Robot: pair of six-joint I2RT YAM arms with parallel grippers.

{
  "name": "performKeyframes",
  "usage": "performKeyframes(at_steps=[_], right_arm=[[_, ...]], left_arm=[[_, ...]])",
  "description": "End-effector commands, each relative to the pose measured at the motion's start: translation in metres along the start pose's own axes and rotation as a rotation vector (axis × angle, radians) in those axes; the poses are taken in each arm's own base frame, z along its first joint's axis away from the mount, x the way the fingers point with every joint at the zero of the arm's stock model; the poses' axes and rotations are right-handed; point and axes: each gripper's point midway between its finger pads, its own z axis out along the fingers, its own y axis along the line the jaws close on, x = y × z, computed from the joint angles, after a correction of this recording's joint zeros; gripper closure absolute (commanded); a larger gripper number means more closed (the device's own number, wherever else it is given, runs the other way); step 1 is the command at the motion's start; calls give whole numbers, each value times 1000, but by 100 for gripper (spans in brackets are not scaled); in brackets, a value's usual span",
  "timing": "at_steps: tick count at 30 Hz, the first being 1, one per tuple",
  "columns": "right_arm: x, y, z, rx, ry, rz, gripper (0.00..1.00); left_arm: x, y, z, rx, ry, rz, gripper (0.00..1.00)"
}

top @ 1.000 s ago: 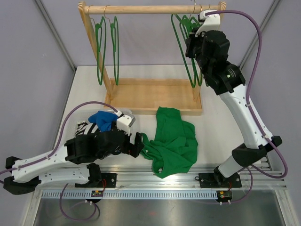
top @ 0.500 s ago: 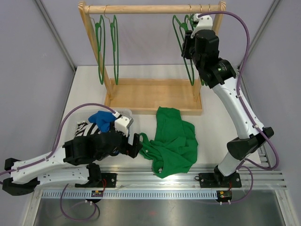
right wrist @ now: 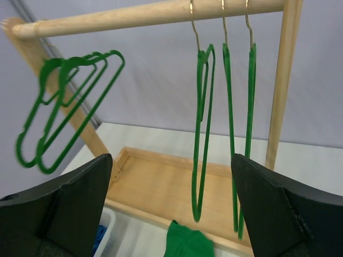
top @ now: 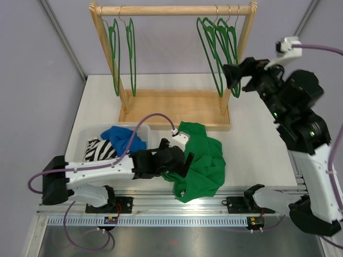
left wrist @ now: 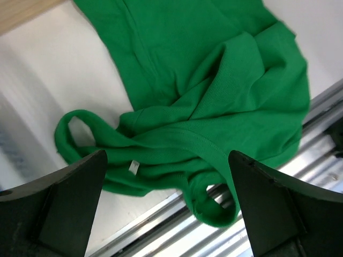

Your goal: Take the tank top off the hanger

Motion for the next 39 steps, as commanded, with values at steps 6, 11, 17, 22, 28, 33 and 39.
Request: performKeyframes(at_steps=[6, 11, 17, 22, 28, 33, 39], right_arm=[[37, 19, -119, -260, 15, 28, 1], [68, 6, -159, -259, 43, 38, 1], [77, 1, -181, -258, 61, 34, 1], [75, -1, -192, -262, 42, 27, 1], [72, -3, -197, -260, 24, 23, 0], [73, -4, -196, -255, 18, 22, 1], [73, -5, -197, -251, 15, 21, 0]], left_arm=[[-4, -62, 69, 80, 70, 32, 1], [22, -72, 106, 61, 158, 66, 1], [73, -73, 144, 22, 310, 106, 15], [65, -72, 134, 19, 274, 80, 100], [8, -51, 88, -59, 136, 90, 100], [-65, -27, 23, -116, -54, 67, 100], [-127, 18, -49, -259, -208, 48, 100]])
